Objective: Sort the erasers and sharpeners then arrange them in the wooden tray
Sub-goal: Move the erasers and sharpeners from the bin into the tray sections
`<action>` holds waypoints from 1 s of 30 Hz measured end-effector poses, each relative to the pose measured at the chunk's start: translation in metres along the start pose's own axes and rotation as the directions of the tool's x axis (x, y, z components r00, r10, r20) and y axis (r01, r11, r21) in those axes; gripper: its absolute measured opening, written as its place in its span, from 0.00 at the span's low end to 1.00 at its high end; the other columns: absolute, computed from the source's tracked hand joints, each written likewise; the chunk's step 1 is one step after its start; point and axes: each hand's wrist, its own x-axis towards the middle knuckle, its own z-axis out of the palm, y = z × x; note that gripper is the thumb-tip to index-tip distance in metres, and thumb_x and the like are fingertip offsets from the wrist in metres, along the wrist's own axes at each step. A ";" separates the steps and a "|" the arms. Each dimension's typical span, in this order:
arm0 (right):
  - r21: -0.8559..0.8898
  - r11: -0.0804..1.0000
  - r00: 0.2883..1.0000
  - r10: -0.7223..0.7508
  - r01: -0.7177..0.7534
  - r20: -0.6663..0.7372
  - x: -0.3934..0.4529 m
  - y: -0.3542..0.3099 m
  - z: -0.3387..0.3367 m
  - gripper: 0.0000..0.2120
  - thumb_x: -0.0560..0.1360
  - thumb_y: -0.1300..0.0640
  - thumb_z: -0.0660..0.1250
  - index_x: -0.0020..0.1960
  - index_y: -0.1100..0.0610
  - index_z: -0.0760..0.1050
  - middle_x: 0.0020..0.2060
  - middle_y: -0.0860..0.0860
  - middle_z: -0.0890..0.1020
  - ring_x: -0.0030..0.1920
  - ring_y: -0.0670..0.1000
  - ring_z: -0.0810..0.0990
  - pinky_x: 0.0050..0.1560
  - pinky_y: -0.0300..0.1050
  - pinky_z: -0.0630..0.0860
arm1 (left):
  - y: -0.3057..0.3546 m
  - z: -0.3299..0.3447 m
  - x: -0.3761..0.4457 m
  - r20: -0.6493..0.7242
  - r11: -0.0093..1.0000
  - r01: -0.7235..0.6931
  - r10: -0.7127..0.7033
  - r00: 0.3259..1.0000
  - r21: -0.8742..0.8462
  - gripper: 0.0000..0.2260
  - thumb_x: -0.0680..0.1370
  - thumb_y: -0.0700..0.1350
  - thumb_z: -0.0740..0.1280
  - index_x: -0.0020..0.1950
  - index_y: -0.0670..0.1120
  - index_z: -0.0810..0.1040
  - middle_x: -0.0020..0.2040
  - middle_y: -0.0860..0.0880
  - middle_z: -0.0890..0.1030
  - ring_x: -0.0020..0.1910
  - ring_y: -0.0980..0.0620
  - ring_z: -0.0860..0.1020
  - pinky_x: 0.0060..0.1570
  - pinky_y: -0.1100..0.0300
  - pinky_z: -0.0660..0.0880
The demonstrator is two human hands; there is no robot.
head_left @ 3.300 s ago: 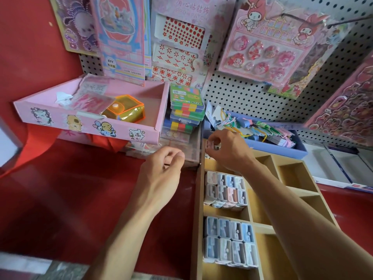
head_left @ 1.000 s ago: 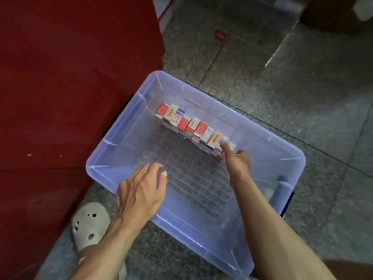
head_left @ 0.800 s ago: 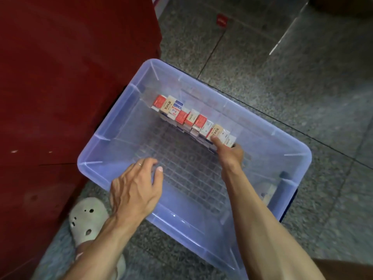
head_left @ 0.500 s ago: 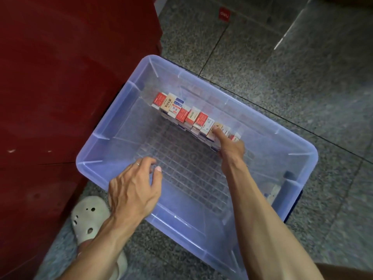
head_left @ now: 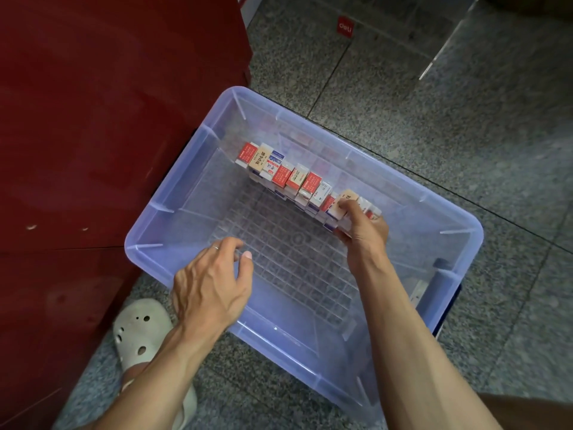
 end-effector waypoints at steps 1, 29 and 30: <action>0.008 1.000 1.000 -0.011 0.011 0.021 -0.007 -0.004 0.000 0.13 0.69 0.58 0.76 0.52 0.55 0.78 0.40 0.51 0.85 0.33 0.44 0.82 0.35 0.42 0.78 | 0.000 -0.001 0.000 0.005 1.000 0.000 0.000 1.000 -0.002 0.09 0.80 0.52 0.61 0.55 0.51 0.78 0.45 0.51 0.83 0.44 0.45 0.81 0.37 0.55 0.72; 0.115 0.993 0.556 -0.084 -0.021 0.827 -0.361 -0.035 0.087 0.19 0.66 0.56 0.71 0.56 0.60 0.79 0.45 0.58 0.82 0.42 0.53 0.81 0.42 0.45 0.78 | -0.051 -0.225 -0.111 -0.368 0.550 -0.146 -0.319 0.873 -0.823 0.07 0.80 0.46 0.65 0.54 0.51 0.83 0.45 0.57 0.84 0.41 0.62 0.79 0.41 0.69 0.71; 0.104 0.995 0.536 -0.081 -0.012 0.840 -0.373 -0.032 0.094 0.20 0.66 0.55 0.71 0.56 0.60 0.79 0.46 0.58 0.82 0.43 0.53 0.81 0.43 0.46 0.78 | -0.059 -0.234 -0.115 -0.378 0.546 -0.152 -0.329 0.866 -0.824 0.07 0.80 0.44 0.65 0.53 0.50 0.83 0.46 0.57 0.84 0.44 0.62 0.80 0.44 0.69 0.72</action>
